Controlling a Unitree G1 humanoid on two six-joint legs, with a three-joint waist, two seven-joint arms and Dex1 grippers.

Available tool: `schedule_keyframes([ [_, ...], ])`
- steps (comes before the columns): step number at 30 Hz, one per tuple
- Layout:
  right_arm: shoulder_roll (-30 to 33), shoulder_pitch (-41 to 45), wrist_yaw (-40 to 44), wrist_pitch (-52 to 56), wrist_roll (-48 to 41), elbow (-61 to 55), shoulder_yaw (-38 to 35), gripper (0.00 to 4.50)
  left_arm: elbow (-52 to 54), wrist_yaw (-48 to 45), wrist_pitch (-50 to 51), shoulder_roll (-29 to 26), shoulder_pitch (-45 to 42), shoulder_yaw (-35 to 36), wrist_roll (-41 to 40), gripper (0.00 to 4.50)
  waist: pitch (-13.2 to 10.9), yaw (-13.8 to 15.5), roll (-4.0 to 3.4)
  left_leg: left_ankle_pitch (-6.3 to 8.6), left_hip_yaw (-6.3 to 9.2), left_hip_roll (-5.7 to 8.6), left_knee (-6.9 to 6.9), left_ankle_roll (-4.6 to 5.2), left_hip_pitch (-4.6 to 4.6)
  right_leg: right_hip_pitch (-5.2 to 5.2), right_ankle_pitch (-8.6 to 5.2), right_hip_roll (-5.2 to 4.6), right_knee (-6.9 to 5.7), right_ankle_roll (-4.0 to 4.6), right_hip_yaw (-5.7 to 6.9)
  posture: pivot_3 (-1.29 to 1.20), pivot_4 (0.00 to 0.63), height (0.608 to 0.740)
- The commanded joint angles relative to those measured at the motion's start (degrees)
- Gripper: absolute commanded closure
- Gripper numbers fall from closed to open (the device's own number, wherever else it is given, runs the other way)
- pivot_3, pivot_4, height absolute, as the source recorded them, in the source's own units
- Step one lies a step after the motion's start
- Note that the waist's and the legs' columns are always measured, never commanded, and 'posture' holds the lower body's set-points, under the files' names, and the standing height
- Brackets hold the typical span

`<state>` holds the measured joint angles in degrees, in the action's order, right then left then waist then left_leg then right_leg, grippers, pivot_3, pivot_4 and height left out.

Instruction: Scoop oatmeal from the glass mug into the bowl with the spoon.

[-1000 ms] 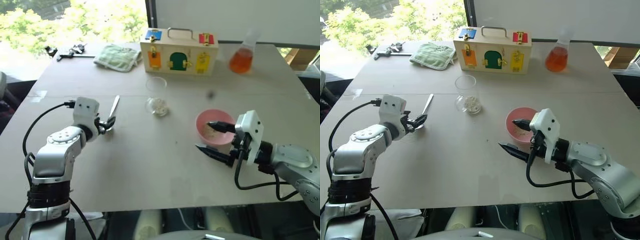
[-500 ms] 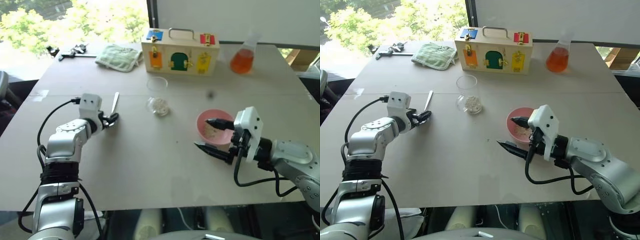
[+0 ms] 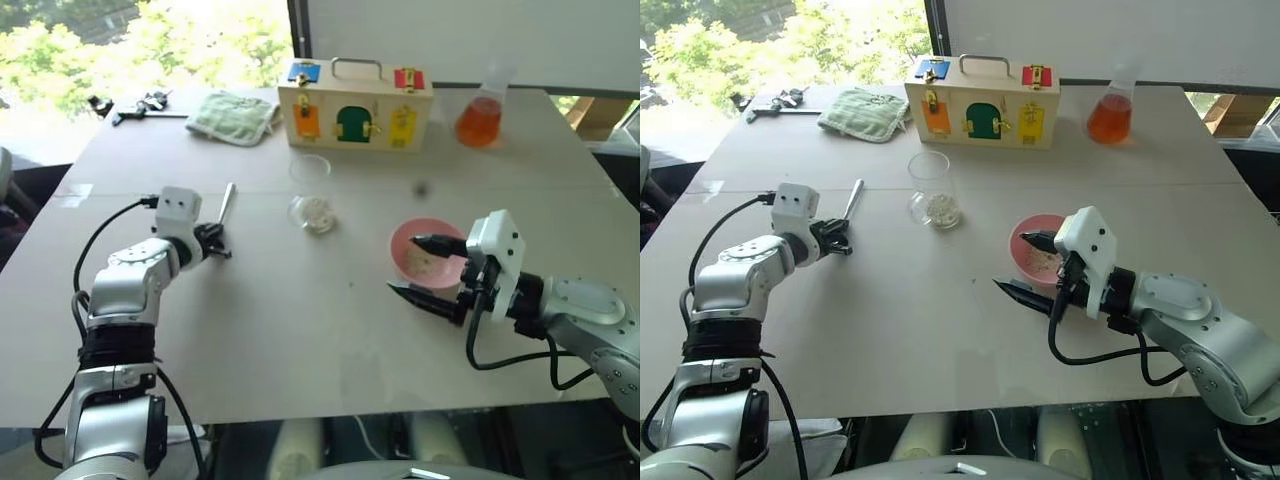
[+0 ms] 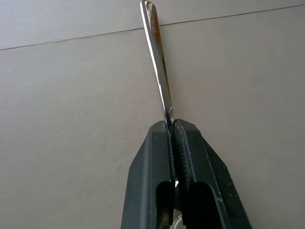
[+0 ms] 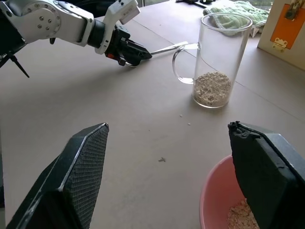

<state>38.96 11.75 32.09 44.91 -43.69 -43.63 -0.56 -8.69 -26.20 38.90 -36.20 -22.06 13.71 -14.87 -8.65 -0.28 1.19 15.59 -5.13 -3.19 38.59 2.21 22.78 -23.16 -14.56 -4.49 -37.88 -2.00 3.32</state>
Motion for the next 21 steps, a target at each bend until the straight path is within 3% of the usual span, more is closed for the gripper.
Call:
schedule_keyframes([
  [1, 0.2, 0.3, 0.1, 0.1, -0.9, -1.0, -0.7, 0.49, 6.3, -4.9, -1.9, 0.8, 8.4, 0.6, -2.9, 4.47, 0.0, -0.4, 0.00, 0.00, -0.01, 0.00, -0.01, 0.00, 0.00, 0.00, 0.00, -0.04, 0.00, 0.00, 0.00, 0.00, 0.150, 0.740],
  [6, -0.4, -1.1, -0.4, 2.2, -4.4, -0.3, -2.1, 0.49, 23.1, -16.1, -5.9, 0.5, 30.5, 3.9, -10.6, 4.47, 0.0, -0.6, -0.06, 0.02, -0.15, 0.01, -0.22, -0.01, -0.03, -0.06, -0.01, -0.20, 0.17, -0.01, -0.09, 0.00, 0.150, 0.740],
  [11, -1.3, -3.6, -1.7, 6.1, -10.4, 1.5, -2.5, 0.49, 37.7, -22.4, -6.8, 1.6, 43.8, 5.6, -20.1, 4.47, 0.1, -0.3, -0.05, 0.16, -0.08, 0.03, -0.21, 0.23, 0.02, -0.08, -0.03, -0.53, 0.19, 0.02, -0.04, 0.00, 0.150, 0.740],
  [15, -4.8, -2.6, -4.8, 11.0, -15.5, 4.1, 0.9, 0.49, 44.1, -24.9, -7.2, 2.3, 46.0, 1.0, -24.1, 4.47, 0.0, 0.2, -0.03, 0.17, 0.15, 0.05, -0.16, 0.27, 0.11, -0.09, -0.11, -0.52, 0.18, 0.18, 0.01, 0.00, 0.150, 0.740],
  [21, -15.2, 0.6, -15.4, 18.0, -25.1, 12.1, 2.8, 0.49, 46.4, -21.8, -5.7, 6.2, 38.3, -8.0, -27.1, 4.47, 0.0, 0.2, -0.06, 0.11, 0.17, 0.02, -0.04, 0.25, 0.08, -0.05, -0.02, -0.08, 0.03, 0.22, -0.05, 0.00, 0.150, 0.740],
])
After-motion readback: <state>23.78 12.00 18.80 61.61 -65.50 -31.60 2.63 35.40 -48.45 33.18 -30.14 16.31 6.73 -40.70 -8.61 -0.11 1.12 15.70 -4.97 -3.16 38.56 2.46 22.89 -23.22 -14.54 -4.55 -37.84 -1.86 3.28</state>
